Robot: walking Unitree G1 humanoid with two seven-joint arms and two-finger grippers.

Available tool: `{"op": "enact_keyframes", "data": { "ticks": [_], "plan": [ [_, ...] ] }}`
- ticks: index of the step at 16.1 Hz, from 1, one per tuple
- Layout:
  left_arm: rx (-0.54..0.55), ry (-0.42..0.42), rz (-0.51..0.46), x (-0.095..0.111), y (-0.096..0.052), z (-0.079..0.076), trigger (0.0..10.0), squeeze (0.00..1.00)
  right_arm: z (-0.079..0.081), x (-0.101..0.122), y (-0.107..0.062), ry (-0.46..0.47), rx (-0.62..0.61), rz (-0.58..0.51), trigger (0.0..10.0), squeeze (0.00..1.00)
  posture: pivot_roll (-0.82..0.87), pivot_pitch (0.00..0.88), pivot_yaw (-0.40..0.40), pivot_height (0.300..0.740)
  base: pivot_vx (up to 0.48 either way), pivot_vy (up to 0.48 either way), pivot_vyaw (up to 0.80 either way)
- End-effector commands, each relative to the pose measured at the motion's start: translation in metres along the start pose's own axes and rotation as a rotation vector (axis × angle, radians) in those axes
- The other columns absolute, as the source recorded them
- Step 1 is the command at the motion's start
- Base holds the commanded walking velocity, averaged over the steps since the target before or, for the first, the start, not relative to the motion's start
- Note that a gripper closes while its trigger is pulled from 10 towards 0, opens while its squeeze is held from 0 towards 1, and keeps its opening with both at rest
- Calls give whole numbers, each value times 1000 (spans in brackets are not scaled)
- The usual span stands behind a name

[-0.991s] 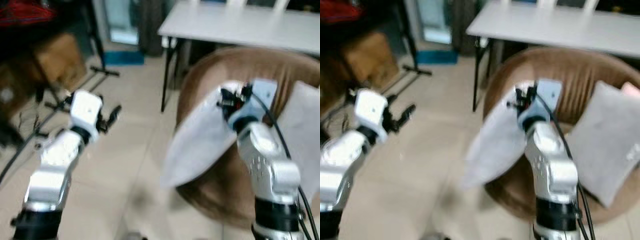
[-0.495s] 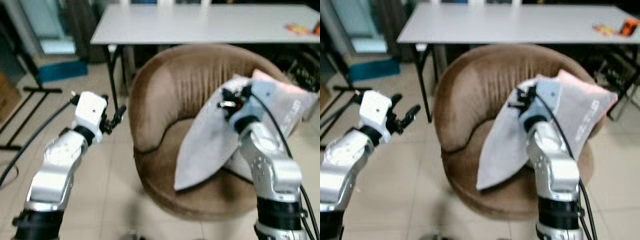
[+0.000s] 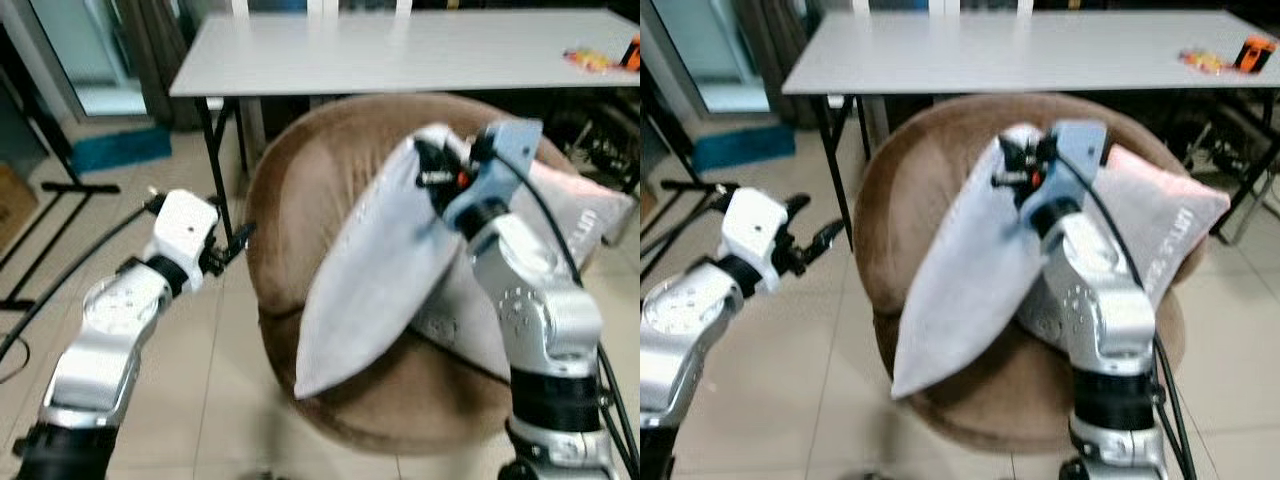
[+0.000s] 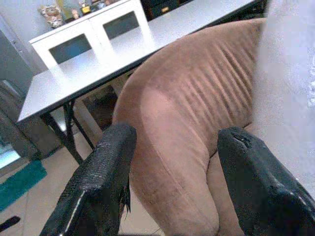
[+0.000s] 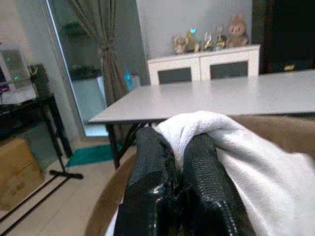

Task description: Move the pillow to the sofa from floor

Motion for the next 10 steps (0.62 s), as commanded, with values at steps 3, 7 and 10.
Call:
{"op": "enact_keyframes", "data": {
  "ticks": [3, 7, 10],
  "plan": [
    [-93, 24, 27, -1, -5, -7, 10000, 0, -3, 2, 15, -121, 11, 4, 10000, 0, -53, 0, 4, 740, 0, 0, 0],
    [-180, 48, 49, -2, -9, -12, 10000, 0, 8, -19, 31, -202, 77, 76, 10000, 0, -41, 0, 8, 740, 0, 0, 0],
    [-274, 59, 67, -1, -13, -15, 10000, 0, 15, -30, 50, -254, 152, 106, 10000, 0, -28, 0, 13, 740, 0, 0, 0]
  ]
}}
Point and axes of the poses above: a point about 5 cm out from each wrist's last joint towards the gripper, its own y axis pointing out of the wrist towards the gripper, its own x axis along the axis of the wrist's last joint, z = x × y, the point moved 2 cm from there along y, pointing out of the wrist towards the gripper, and after that the axes turned 1 degree about -y, right-handed, at the moved point
